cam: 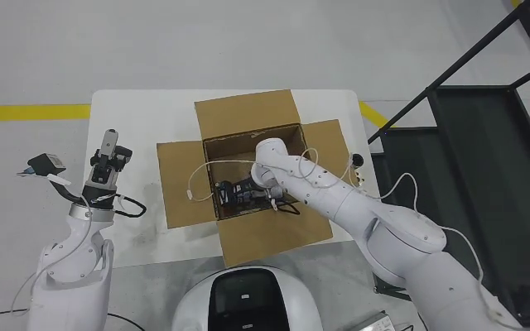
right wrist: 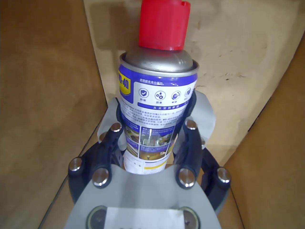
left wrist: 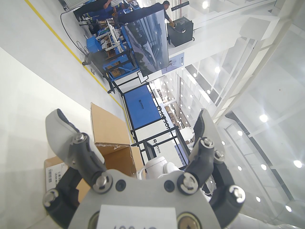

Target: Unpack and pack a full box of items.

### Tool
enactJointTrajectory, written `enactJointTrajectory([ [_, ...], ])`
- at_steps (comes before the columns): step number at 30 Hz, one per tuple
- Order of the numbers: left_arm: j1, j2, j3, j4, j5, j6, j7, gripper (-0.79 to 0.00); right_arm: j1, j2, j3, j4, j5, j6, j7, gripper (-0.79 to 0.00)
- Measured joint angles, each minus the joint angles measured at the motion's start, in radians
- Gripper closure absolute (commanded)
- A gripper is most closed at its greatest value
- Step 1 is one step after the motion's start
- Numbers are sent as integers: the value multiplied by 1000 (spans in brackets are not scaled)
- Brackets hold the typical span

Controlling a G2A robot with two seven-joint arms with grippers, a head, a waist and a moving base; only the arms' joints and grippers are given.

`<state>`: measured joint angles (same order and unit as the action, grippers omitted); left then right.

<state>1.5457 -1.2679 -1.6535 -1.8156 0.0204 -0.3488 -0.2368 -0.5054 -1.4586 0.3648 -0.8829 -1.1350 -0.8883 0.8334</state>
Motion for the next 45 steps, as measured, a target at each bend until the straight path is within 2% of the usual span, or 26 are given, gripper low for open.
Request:
enactJointTrajectory([
  [4,0,0,0,0,0,0,0,-785,-3,11,23,-7,9,-3,-17,0],
  [10,0,0,0,0,0,0,0,-785,-26,54,83,-62,-6,-4,-58,0],
  [15,0,0,0,0,0,0,0,-785,-77,118,172,-170,-33,-5,-91,0],
  [22,0,0,0,0,0,0,0,-785,-234,235,382,-418,-103,-20,-194,0],
  [26,0,0,0,0,0,0,0,-785,-376,302,544,-585,-158,-39,-285,0],
  [32,0,0,0,0,0,0,0,-785,-571,365,753,-757,-228,-61,-469,0],
  [38,0,0,0,0,0,0,0,-785,-718,396,892,-814,-306,-38,-729,0],
  [41,0,0,0,0,0,0,0,-785,-760,404,922,-802,-349,-26,-862,0],
  [43,0,0,0,0,0,0,0,-785,-768,405,925,-795,-365,-23,-917,0],
  [45,0,0,0,0,0,0,0,-785,-768,405,925,-794,-365,-22,-918,0],
])
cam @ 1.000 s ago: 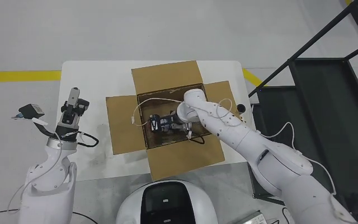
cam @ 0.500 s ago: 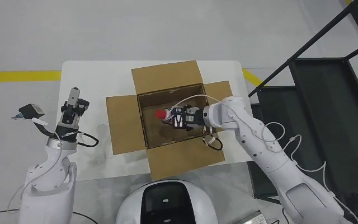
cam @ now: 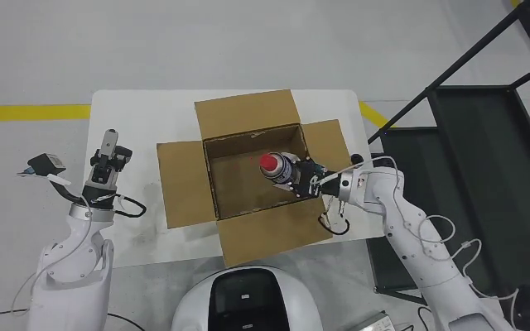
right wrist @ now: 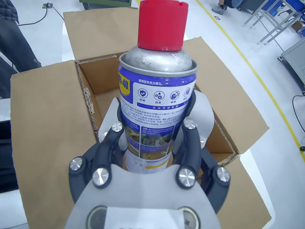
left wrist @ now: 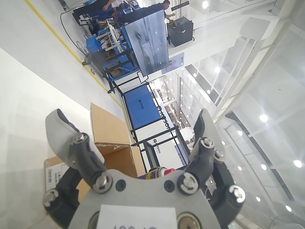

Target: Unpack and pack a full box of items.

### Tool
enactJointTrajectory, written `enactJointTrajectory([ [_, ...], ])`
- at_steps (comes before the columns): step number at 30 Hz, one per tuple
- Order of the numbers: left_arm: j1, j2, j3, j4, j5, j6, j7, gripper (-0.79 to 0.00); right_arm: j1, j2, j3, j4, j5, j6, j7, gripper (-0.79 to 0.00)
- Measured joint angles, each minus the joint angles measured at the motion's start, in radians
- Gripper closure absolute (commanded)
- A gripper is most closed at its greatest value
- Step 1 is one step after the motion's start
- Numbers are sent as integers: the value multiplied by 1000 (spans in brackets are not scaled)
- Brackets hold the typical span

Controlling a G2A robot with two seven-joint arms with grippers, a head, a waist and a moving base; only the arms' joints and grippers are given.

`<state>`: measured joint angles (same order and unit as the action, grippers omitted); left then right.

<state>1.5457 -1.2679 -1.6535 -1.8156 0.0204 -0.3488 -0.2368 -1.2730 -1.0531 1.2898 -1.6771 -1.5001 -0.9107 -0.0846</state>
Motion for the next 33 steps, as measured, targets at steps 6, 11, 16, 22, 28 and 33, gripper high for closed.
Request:
enactJointTrajectory([
  [6,0,0,0,0,0,0,0,-785,1,0,0,-1,1,0,6,0],
  [11,0,0,0,0,0,0,0,-785,1,0,0,-1,1,0,6,0],
  [16,0,0,0,0,0,0,0,-785,1,0,0,-1,1,0,6,0],
  [22,0,0,0,0,0,0,0,-785,-12,3,18,-10,45,-15,-21,0],
  [28,0,0,0,0,0,0,0,-785,-61,25,165,32,150,-95,-201,0],
  [33,0,0,0,0,0,0,0,-785,-149,41,318,85,147,-51,-388,0],
])
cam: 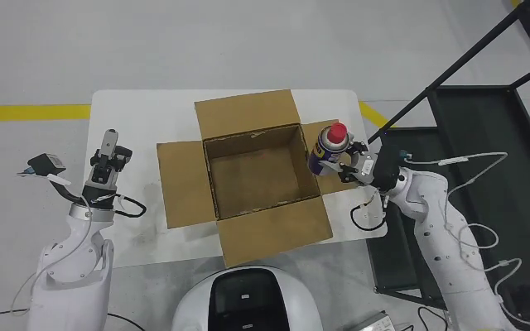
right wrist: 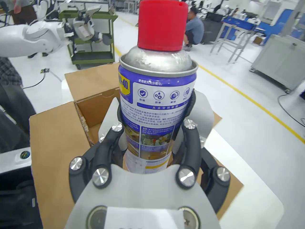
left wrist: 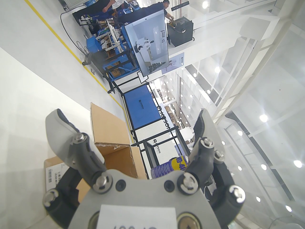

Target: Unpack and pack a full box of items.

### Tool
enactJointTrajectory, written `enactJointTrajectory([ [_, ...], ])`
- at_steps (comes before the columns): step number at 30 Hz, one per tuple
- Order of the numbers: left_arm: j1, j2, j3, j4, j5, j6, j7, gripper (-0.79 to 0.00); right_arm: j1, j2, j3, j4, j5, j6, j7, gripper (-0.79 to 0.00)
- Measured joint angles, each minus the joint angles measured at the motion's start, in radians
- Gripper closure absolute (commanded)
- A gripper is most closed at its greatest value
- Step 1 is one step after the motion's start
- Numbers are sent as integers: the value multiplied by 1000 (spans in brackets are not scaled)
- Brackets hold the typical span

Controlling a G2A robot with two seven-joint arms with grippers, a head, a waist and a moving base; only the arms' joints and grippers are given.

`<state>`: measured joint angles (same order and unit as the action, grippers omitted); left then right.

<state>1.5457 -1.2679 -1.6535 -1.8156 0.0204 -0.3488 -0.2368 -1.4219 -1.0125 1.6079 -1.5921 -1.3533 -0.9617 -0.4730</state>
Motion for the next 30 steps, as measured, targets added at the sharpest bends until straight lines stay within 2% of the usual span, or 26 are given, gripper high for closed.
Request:
enactJointTrajectory([
  [3,0,0,0,0,0,0,0,-785,-65,7,67,31,-73,53,-108,0],
  [8,0,0,0,0,0,0,0,-785,-146,14,105,111,-170,113,-253,0],
  [15,0,0,0,0,0,0,0,-785,-175,15,104,193,-168,139,-412,0],
  [18,0,0,0,0,0,0,0,-785,-161,16,95,193,-166,112,-439,0],
  [30,0,0,0,0,0,0,0,-785,-161,16,95,192,-167,112,-438,0],
])
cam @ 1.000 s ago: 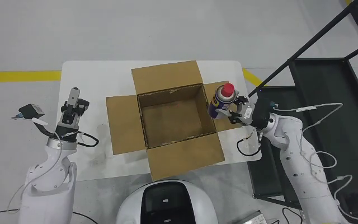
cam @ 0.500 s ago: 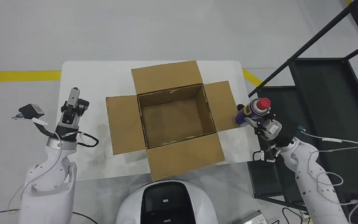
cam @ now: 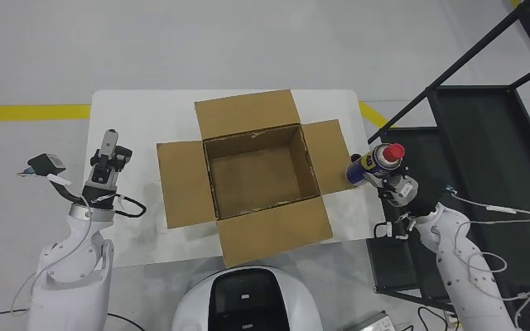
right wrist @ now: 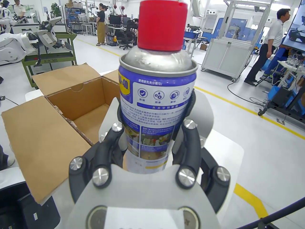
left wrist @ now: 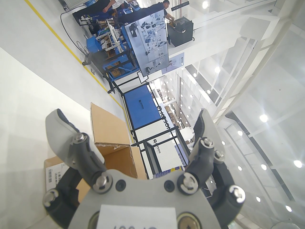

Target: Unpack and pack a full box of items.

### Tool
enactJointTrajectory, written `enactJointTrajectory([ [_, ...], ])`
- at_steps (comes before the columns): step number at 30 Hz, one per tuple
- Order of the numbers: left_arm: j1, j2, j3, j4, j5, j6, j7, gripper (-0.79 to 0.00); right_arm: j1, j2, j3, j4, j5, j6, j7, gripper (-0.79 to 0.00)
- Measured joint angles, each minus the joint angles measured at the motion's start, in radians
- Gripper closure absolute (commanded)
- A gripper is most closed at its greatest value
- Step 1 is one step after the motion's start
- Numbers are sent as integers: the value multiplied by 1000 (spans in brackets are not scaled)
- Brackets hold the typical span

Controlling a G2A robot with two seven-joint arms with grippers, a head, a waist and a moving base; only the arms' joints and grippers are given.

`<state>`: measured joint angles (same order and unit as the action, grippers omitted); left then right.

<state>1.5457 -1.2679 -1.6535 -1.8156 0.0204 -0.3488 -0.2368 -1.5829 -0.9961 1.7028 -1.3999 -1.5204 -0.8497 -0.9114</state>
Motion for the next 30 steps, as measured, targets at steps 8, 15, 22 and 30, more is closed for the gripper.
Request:
enactJointTrajectory([
  [8,0,0,0,0,0,0,0,-785,0,0,0,0,0,0,0,0],
  [15,0,0,0,0,0,0,0,-785,-6,1,18,26,101,-51,-6,0],
  [22,0,0,0,0,0,0,0,-785,-37,7,34,135,48,51,-112,0],
  [30,0,0,0,0,0,0,0,-785,-48,16,-65,296,-94,240,-299,0],
])
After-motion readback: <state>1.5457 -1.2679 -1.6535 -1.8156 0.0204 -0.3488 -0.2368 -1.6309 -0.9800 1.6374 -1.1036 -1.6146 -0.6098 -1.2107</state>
